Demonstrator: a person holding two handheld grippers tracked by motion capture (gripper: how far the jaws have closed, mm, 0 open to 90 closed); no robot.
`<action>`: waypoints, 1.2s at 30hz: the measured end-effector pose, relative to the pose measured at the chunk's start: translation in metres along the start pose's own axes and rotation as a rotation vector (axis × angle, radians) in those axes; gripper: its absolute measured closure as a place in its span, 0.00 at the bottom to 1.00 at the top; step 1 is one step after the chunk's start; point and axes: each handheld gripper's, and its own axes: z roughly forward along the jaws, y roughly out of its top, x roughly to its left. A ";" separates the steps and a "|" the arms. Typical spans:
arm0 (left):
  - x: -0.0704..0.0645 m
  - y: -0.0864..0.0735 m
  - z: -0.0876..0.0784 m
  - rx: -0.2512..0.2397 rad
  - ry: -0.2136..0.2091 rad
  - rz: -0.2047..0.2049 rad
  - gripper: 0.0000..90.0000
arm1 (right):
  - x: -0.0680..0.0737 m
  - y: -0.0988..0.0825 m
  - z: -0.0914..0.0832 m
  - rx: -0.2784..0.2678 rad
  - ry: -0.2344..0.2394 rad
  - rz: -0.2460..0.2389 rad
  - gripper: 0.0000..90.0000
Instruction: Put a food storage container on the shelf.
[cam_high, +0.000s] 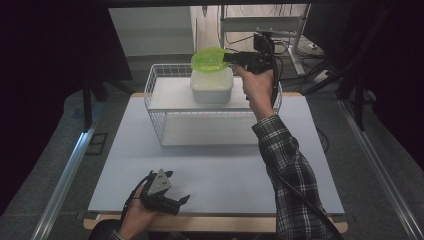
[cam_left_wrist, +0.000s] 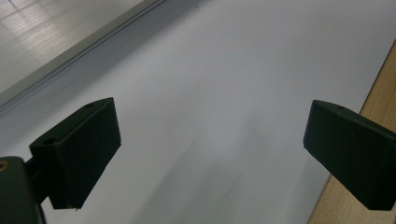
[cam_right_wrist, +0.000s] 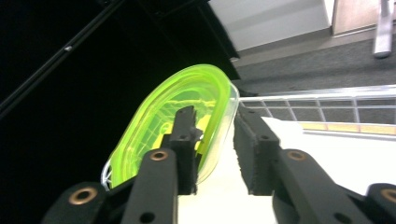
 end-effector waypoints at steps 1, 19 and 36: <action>0.000 0.000 0.000 0.001 0.000 0.001 0.04 | 0.000 0.000 0.000 0.002 -0.022 -0.014 0.76; 0.000 0.000 0.000 0.001 0.002 0.002 0.04 | 0.004 -0.002 -0.004 -0.001 -0.024 -0.168 0.36; 0.002 0.001 -0.002 -0.009 -0.016 -0.041 0.04 | -0.001 -0.034 -0.036 0.003 -0.021 -0.349 0.22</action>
